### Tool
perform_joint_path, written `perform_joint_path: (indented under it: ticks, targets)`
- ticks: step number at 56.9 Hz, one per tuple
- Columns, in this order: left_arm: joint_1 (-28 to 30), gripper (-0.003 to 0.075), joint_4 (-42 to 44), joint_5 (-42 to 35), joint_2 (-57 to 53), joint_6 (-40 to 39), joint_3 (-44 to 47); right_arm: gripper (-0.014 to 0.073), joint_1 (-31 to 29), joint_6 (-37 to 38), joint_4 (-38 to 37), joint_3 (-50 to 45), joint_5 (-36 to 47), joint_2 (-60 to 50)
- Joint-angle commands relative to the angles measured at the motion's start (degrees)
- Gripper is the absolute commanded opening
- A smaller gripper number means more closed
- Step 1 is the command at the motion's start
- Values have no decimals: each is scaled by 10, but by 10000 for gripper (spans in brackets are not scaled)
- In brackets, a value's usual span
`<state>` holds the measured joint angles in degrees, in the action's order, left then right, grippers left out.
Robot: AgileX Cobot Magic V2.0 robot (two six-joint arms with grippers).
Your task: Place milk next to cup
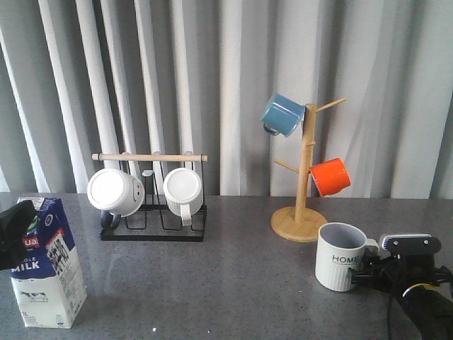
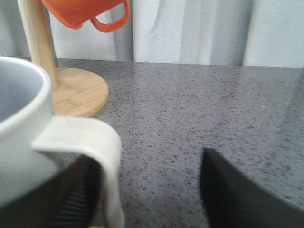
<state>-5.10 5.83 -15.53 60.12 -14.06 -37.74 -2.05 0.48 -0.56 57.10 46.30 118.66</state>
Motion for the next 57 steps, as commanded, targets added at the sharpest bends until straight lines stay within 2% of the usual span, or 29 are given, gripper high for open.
perform_joint_path:
  ticks: [1, 5, 6, 14, 24, 40, 50, 57]
  targets:
    - [-2, 538, -2, -40, -7, -3, -20, 180, -1, 26, -30, 24, 29, -27]
    - [-2, 538, -2, -40, -7, -3, -20, 0, 4, 29, -33, 23, 30, -36]
    - [-2, 538, -2, -40, -7, -3, -20, -15, 6, 29, -33, 23, 28, -38]
    - [-2, 538, -2, -40, -7, -3, -20, -4, 35, 28, -44, 23, -16, -76]
    - [-2, 538, -2, -40, -7, -3, -20, -1, 116, 28, -29, 23, -71, -125]
    - [-2, 538, -2, -40, -7, -3, -20, 29, 246, 8, 146, 23, -27, -86]
    - [-2, 538, -2, -40, -7, -3, -20, 74, 291, -58, 260, 24, 47, -51]
    - [-2, 538, -2, -40, -7, -3, -20, 110, 306, -99, 287, 24, 55, -39]
